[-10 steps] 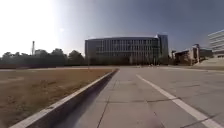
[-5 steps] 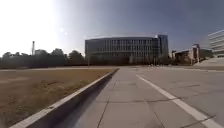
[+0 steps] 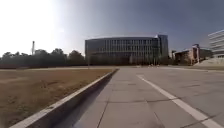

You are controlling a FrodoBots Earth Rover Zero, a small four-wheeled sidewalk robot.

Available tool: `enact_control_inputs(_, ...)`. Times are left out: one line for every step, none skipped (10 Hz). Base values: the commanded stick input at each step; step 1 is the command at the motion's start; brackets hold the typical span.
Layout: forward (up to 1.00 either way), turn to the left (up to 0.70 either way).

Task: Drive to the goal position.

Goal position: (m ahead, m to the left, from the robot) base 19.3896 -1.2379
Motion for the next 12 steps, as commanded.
enact_control_inputs(0.05, 0.00)
enact_control_inputs(0.05, 0.00)
enact_control_inputs(0.05, 0.00)
enact_control_inputs(0.05, 0.00)
enact_control_inputs(0.05, 0.00)
enact_control_inputs(0.04, 0.00)
enact_control_inputs(0.05, 0.00)
enact_control_inputs(0.05, 0.00)
enact_control_inputs(0.05, 0.00)
enact_control_inputs(0.05, 0.00)
enact_control_inputs(0.05, 0.00)
enact_control_inputs(0.05, 0.00)
